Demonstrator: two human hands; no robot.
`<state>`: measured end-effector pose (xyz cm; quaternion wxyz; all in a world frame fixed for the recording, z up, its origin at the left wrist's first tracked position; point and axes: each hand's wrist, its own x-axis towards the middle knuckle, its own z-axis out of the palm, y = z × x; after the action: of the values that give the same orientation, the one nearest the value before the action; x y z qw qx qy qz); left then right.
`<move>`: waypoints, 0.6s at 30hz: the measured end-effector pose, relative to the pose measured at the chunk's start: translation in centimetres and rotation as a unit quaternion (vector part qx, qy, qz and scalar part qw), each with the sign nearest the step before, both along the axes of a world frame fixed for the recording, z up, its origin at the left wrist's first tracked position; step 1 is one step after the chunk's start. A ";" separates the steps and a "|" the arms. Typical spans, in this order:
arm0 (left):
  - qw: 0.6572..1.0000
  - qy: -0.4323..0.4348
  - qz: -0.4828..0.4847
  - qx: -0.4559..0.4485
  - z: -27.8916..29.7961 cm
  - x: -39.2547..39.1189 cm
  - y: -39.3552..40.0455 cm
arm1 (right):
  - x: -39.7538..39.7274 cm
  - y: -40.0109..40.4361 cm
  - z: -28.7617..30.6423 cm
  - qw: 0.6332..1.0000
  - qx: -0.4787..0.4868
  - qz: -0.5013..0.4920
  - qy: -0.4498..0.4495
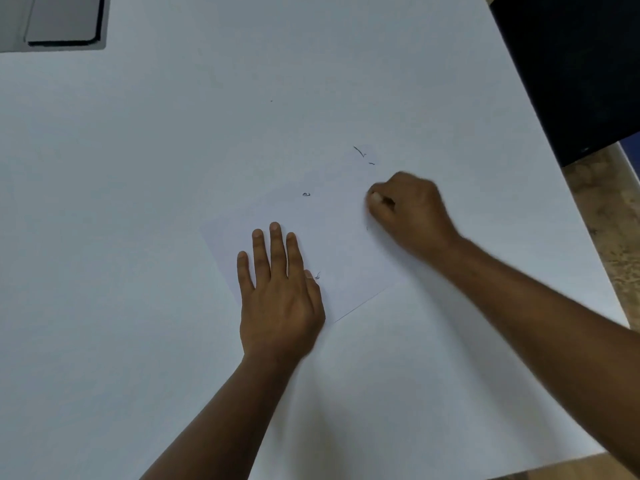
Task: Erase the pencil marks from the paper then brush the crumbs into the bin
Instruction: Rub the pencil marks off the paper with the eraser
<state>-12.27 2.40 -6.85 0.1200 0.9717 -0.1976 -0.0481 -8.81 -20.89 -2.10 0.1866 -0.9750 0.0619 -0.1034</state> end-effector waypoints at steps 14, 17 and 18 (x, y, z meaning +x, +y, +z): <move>1.000 0.010 -0.003 0.008 0.1 0.0 0.2 | -5.2 -0.6 -1.8 0.996 -0.051 -0.066 -0.036; 1.000 0.009 -0.001 0.006 0.2 0.1 0.1 | -4.9 -2.2 -0.5 0.994 0.008 -0.104 -0.005; 1.000 0.008 -0.001 0.007 0.2 0.0 0.1 | -4.8 -2.4 -0.1 0.993 0.036 -0.114 -0.005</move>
<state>-12.22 2.49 -6.68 0.1148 0.9720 -0.1969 -0.0573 -13.60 -23.34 -2.15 0.2089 -0.9538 0.1749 -0.1270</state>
